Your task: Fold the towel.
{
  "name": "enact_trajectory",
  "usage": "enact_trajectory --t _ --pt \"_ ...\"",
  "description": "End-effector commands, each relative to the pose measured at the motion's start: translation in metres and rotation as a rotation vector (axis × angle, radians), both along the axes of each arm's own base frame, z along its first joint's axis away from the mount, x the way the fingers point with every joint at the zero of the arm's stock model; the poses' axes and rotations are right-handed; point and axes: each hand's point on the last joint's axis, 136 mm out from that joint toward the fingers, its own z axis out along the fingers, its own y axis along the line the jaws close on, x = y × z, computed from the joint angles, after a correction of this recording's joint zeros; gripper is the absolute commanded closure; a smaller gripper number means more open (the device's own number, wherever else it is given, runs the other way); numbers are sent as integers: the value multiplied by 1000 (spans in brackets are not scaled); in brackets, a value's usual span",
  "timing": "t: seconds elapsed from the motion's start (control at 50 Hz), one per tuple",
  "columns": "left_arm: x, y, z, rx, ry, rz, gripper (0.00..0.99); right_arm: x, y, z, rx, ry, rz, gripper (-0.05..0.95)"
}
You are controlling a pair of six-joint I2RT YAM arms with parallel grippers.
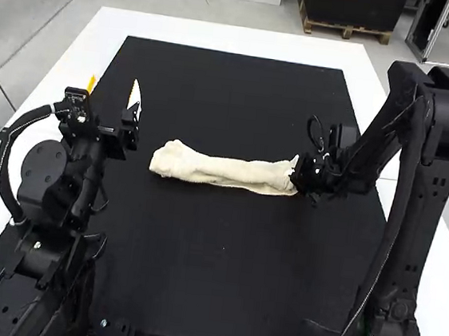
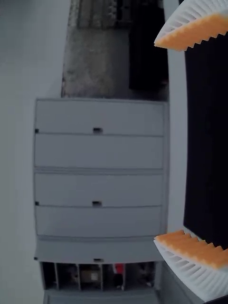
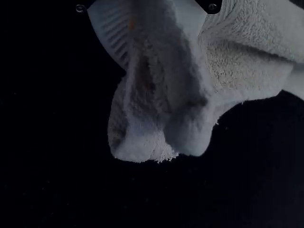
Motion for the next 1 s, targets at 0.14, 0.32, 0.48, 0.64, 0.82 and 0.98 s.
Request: enact_trajectory --t 0.14,0.32,0.48,0.64,0.82,0.98 --pt "-4 -2 8 -9 -41 -13 82 11 -72 12 -62 -40 -125 915" --pt "-4 -1 9 -10 -42 -10 82 18 -107 39 -73 -90 -183 915" --pt "-5 -1 10 -9 -44 -12 82 22 -129 64 -86 -133 -215 916" --pt "-5 -1 10 -9 -44 -13 82 21 -137 77 -95 -153 -224 916" --pt "-4 -2 8 -8 -41 -14 82 20 -137 77 -104 -154 -218 916" --pt "-3 -3 6 -7 -32 -19 82 20 -133 77 -101 -152 -210 916"
